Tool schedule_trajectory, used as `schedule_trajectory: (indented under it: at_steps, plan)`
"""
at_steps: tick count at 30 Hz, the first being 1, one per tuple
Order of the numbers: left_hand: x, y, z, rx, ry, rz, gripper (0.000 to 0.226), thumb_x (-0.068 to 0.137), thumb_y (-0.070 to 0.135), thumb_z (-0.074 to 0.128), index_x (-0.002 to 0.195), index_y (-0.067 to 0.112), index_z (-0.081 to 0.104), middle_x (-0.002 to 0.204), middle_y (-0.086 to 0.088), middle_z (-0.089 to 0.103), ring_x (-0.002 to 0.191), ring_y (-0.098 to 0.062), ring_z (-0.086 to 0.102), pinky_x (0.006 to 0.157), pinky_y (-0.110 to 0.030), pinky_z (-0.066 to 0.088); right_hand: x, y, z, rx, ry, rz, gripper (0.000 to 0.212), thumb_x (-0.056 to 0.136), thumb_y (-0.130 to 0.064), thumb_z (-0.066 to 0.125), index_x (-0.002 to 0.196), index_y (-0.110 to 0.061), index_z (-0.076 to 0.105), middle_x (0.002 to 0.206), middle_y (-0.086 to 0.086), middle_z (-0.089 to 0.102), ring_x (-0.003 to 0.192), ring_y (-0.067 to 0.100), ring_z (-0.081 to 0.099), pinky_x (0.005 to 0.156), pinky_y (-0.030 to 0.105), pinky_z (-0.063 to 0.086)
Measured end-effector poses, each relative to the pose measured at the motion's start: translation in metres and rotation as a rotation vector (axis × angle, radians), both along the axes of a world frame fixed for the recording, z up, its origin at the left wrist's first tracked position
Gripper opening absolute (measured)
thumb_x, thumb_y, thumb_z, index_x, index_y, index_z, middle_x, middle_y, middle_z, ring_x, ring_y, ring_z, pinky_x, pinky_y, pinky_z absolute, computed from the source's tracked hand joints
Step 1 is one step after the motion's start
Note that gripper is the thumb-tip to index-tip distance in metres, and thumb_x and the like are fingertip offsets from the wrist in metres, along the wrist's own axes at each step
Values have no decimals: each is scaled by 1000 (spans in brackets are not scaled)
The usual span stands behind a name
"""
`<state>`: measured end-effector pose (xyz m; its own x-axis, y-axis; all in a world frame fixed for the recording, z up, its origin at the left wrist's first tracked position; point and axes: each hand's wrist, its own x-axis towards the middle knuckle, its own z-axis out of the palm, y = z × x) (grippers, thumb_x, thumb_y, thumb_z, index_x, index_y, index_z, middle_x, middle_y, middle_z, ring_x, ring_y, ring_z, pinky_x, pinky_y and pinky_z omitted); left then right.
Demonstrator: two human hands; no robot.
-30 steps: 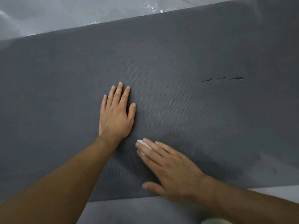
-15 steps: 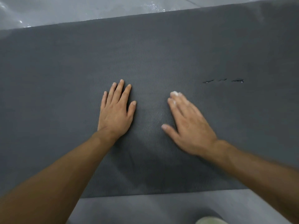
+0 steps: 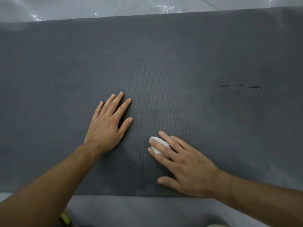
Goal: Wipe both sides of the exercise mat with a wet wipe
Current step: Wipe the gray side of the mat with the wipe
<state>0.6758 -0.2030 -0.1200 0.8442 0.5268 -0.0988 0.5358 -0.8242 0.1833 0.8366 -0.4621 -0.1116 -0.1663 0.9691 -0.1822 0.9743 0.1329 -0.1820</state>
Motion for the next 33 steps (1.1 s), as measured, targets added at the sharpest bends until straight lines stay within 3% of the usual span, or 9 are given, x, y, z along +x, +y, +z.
schedule_trajectory:
  at_steps: [4, 9, 12, 14, 18, 21, 27, 33]
  plan:
    - [-13, 3, 0, 3, -6, 51, 66, 104, 60, 25, 164, 31, 22, 173, 6, 9, 159, -12, 0, 130, -46, 8, 25, 18, -1, 27, -26, 115, 77, 109, -63, 25, 165, -10, 23, 174, 7, 11, 161, 22, 1, 128, 41, 12]
    - [-32, 7, 2, 4, 5, 105, 66, 105, 60, 26, 164, 31, 23, 173, 6, 9, 159, -11, 1, 130, -46, 9, 68, 83, -1, 56, -48, -298, 82, 106, -65, 19, 163, -6, 25, 173, 10, 17, 161, 23, 9, 130, 42, 14]
    - [-42, 7, 3, 10, 17, 124, 66, 105, 60, 26, 164, 32, 23, 173, 7, 9, 159, -11, 1, 130, -46, 9, 64, 116, 1, 26, 69, -456, 89, 102, -69, 17, 164, -6, 20, 174, 9, 12, 161, 21, 3, 130, 37, 5]
    - [-46, 8, 5, 10, 15, 130, 66, 104, 61, 28, 163, 31, 26, 173, 6, 12, 159, -12, 5, 129, -45, 10, 42, 119, 4, 6, 123, -415, 92, 101, -72, 18, 164, -6, 18, 174, 8, 9, 161, 20, -1, 131, 39, 5]
    - [-55, 11, 9, 7, 11, 141, 65, 103, 59, 34, 160, 29, 33, 171, 4, 20, 158, -16, 16, 128, -44, 16, -21, 91, 5, -23, 127, -17, 91, 103, -73, 24, 165, -7, 16, 175, 6, 6, 161, 18, -9, 131, 39, 4]
    - [-63, 9, 11, -1, 20, 147, 64, 103, 56, 35, 160, 28, 34, 171, 4, 22, 158, -17, 18, 128, -44, 18, -28, 84, 0, 3, 103, 111, 87, 105, -70, 25, 165, -7, 20, 174, 7, 12, 161, 19, -2, 129, 37, 4]
    - [-73, 4, 14, -16, 52, 163, 64, 104, 56, 30, 161, 27, 32, 171, 3, 20, 158, -16, 15, 128, -46, 19, 41, 159, 4, 14, 3, -95, 89, 102, -70, 13, 165, -7, 18, 173, 8, 14, 161, 21, 5, 130, 37, 6]
    - [-82, 0, 17, -27, 62, 163, 62, 105, 53, 33, 160, 27, 34, 171, 4, 21, 158, -15, 15, 128, -43, 18, 63, 212, 8, -26, 77, -259, 99, 94, -74, 9, 164, -4, 17, 174, 11, 10, 161, 23, 4, 130, 38, 7]
